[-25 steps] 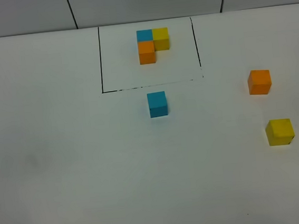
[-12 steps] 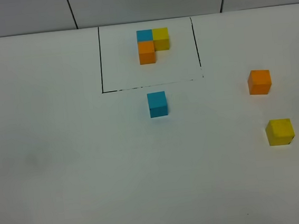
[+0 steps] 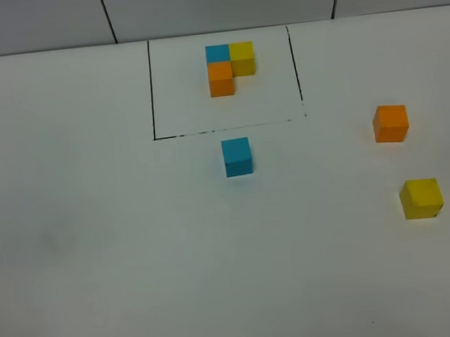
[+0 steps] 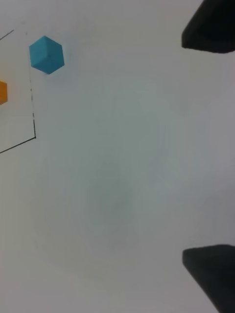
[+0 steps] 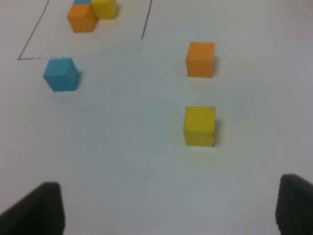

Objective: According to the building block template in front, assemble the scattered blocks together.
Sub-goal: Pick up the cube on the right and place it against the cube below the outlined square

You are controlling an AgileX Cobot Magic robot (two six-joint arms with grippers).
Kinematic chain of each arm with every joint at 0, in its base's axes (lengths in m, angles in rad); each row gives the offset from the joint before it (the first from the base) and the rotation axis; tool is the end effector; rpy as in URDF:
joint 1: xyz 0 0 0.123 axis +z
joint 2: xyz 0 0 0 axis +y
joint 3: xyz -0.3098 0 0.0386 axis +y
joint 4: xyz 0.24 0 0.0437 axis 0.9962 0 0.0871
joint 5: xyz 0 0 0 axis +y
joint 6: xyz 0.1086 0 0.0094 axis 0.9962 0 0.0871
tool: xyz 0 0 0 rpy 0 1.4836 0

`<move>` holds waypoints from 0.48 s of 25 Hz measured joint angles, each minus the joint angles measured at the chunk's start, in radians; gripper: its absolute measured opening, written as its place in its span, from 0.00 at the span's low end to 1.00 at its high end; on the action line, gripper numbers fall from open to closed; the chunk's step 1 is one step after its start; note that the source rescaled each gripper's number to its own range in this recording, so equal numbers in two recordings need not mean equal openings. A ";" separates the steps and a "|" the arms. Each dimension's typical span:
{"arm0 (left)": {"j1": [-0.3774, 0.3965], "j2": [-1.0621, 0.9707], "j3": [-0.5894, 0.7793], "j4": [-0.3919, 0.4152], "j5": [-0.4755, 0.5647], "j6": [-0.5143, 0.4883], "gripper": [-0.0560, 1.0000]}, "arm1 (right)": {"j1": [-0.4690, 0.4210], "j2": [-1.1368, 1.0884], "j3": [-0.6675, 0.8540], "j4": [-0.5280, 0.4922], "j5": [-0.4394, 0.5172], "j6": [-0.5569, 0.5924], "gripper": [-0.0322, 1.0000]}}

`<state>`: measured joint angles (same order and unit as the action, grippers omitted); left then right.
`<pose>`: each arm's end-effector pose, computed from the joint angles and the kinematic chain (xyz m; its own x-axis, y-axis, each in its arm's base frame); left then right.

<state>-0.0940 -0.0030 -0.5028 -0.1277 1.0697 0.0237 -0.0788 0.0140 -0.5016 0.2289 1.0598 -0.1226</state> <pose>-0.0258 -0.0098 0.2657 -0.4607 0.0056 -0.8875 0.1749 0.9809 -0.0846 -0.0209 0.0233 0.2682 -0.4538 0.0268 -0.8907 -0.1026 0.9913 0.0821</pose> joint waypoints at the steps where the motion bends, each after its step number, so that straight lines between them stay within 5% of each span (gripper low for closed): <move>1: 0.014 0.000 0.000 0.000 0.000 0.000 0.70 | 0.000 0.000 0.000 0.000 0.000 0.000 0.75; 5: 0.080 0.000 0.000 0.000 0.000 0.000 0.70 | 0.000 0.000 0.000 0.000 0.000 0.000 0.75; 12: 0.084 0.000 0.000 0.000 0.000 0.000 0.70 | 0.000 0.000 0.000 0.000 0.000 0.000 0.75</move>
<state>-0.0103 -0.0030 -0.5028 -0.1277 1.0696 0.0237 -0.0788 0.0140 -0.5016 0.2289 1.0598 -0.1226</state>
